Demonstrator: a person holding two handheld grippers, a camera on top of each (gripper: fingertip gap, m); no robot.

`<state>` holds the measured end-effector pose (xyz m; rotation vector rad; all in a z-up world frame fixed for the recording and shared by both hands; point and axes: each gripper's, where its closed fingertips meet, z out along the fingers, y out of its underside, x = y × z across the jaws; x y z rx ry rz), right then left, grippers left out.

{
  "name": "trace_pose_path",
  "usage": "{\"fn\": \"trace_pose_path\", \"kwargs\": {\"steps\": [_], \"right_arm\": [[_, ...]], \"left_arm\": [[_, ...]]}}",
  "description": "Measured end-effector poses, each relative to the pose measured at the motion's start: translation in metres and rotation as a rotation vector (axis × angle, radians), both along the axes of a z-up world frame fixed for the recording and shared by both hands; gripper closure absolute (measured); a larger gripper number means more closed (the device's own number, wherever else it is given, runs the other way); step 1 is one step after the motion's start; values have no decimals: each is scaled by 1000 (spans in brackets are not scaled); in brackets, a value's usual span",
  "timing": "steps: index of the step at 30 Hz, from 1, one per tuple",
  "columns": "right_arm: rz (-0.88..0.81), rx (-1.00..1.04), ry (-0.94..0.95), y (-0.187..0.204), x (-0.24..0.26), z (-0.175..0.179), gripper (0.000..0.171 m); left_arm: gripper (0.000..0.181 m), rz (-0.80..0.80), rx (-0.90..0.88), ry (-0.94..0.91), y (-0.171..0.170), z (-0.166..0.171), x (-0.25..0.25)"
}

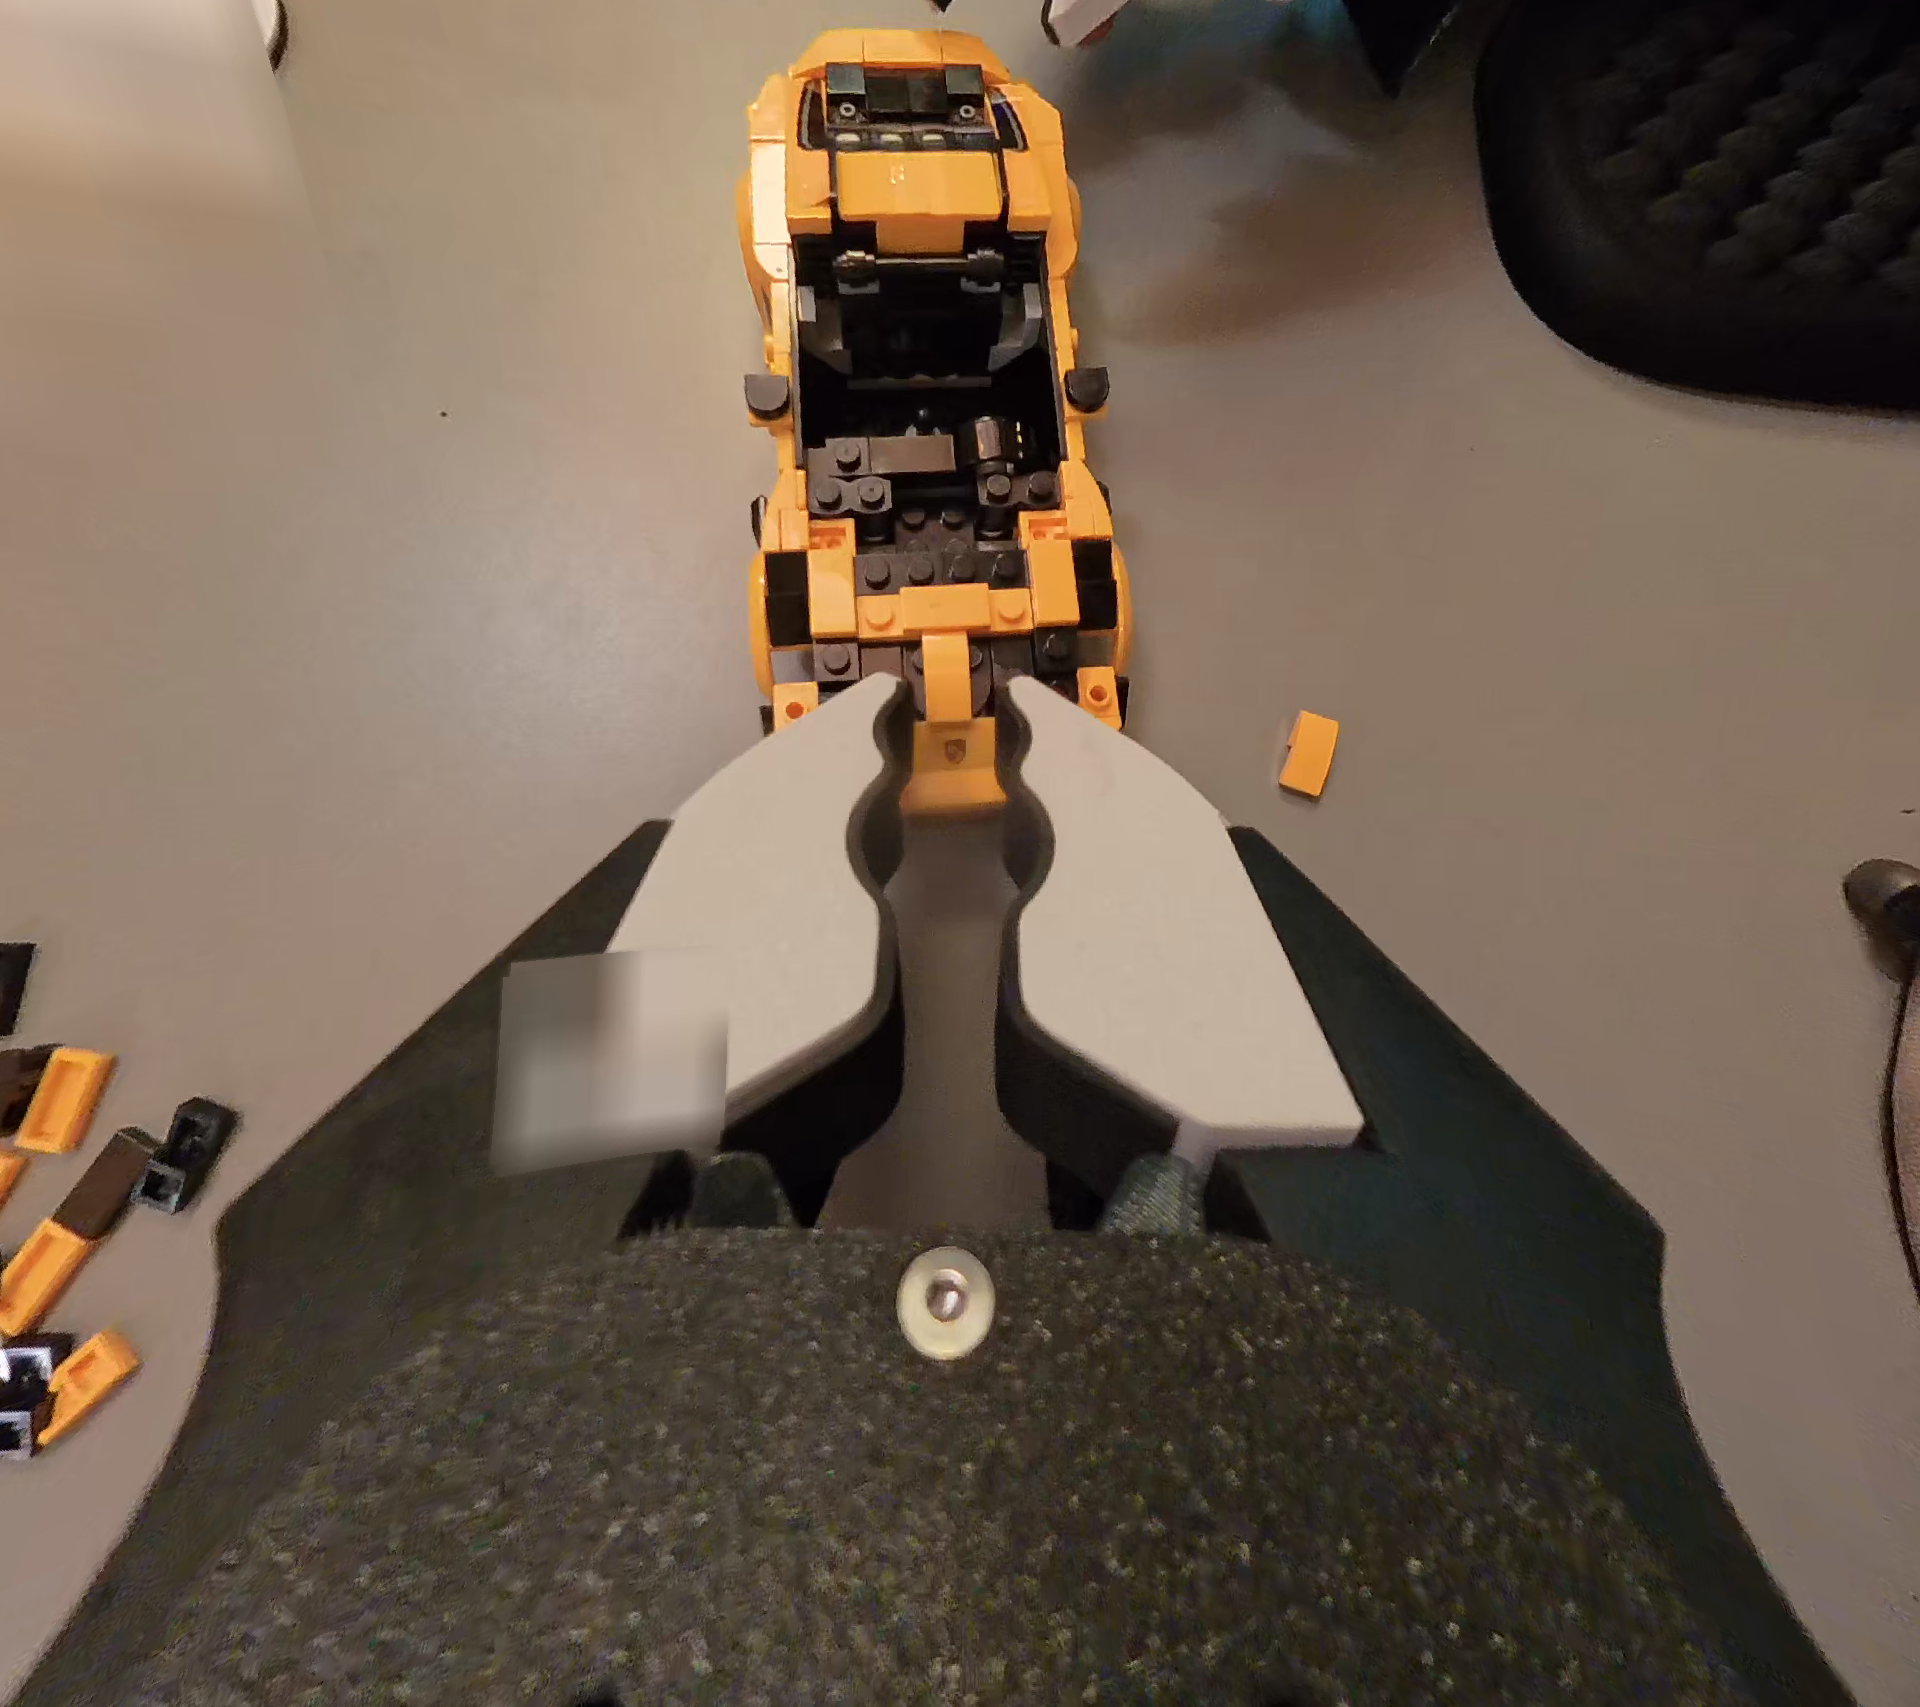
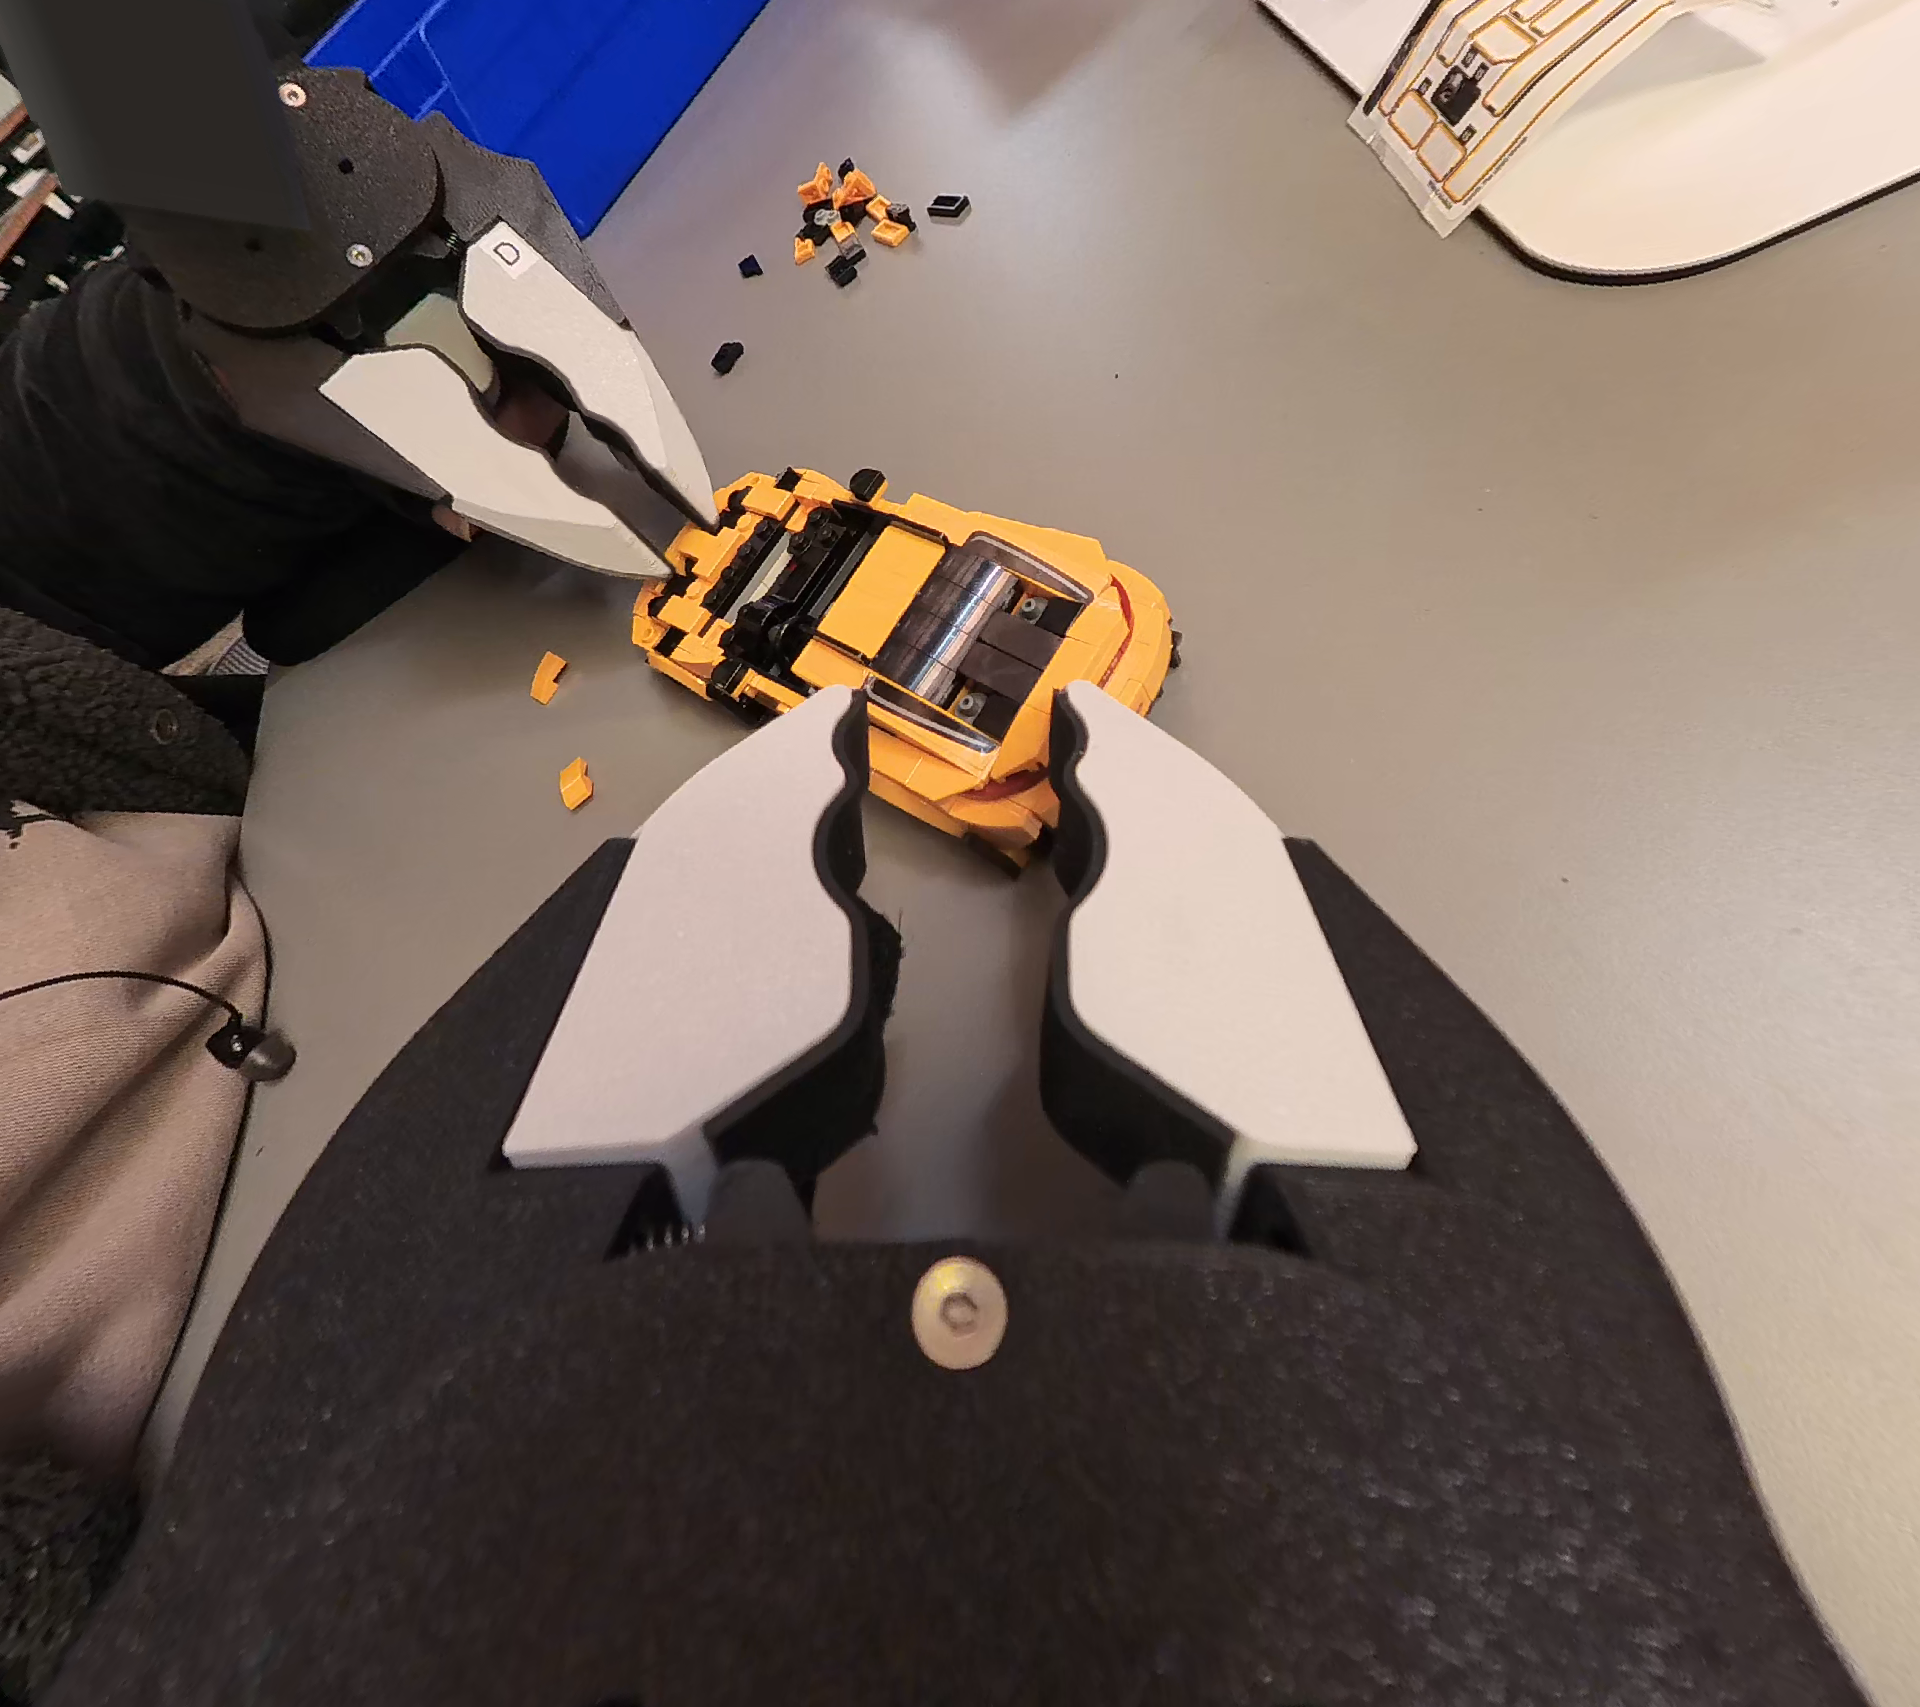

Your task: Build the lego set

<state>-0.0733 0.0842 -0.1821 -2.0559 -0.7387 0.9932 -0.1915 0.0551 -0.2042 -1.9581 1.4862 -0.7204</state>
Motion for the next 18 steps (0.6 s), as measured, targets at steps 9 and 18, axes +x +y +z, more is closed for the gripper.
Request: {"fn": "trace_pose_path", "kwargs": {"steps": [9, 18], "right_arm": [[35, 70, 11, -3, -5, 12, 140], [307, 303, -334, -23, -65, 25, 157]], "left_arm": [[168, 34, 3, -17, 8, 6, -17], [156, -89, -35, 2, 14, -3, -30]]}}
